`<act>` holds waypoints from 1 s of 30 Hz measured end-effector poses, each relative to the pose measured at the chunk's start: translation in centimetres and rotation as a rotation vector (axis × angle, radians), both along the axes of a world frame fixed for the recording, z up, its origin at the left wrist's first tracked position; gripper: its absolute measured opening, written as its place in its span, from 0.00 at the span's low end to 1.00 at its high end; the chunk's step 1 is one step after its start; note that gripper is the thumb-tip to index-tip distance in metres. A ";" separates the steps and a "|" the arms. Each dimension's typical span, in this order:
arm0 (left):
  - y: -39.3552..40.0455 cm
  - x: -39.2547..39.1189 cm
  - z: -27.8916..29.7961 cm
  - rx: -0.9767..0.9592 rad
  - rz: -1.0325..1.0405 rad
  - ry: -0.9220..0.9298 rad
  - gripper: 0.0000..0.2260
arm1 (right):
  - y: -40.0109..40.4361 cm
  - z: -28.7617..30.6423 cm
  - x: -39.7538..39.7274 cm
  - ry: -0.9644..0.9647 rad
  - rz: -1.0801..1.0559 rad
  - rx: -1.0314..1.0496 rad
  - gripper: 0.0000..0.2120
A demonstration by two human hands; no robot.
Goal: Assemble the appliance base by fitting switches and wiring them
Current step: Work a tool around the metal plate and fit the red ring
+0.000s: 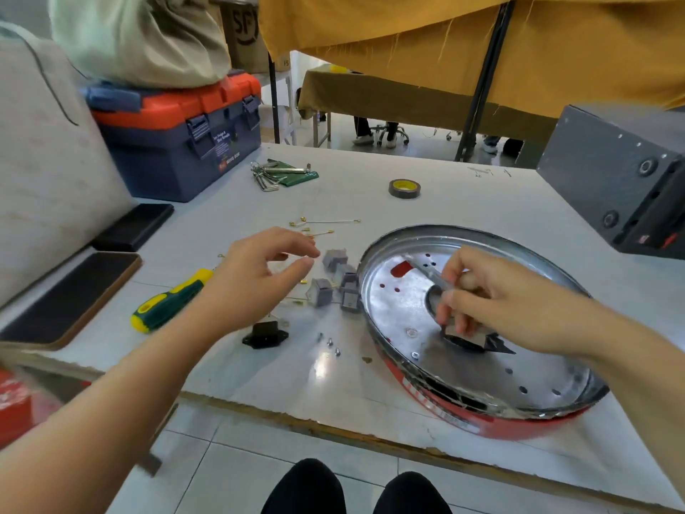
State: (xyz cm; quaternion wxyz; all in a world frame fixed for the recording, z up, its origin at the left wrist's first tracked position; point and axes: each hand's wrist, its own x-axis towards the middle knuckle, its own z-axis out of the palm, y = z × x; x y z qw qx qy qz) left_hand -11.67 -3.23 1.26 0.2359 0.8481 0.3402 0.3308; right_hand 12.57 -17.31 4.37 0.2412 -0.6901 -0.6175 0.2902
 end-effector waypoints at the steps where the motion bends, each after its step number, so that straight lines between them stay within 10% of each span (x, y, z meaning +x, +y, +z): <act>1: 0.9 -1.3 0.0 -0.025 0.058 0.020 0.05 | 0.1 -0.6 0.0 0.011 -0.017 0.009 0.04; 9: 6.8 -10.0 0.6 -0.144 0.414 0.370 0.03 | 0.8 -1.9 -0.8 -0.124 -0.038 -0.029 0.06; 30: -0.5 1.2 -1.3 -0.029 -0.350 0.548 0.06 | 0.5 -1.4 -1.4 -0.167 -0.085 -0.034 0.18</act>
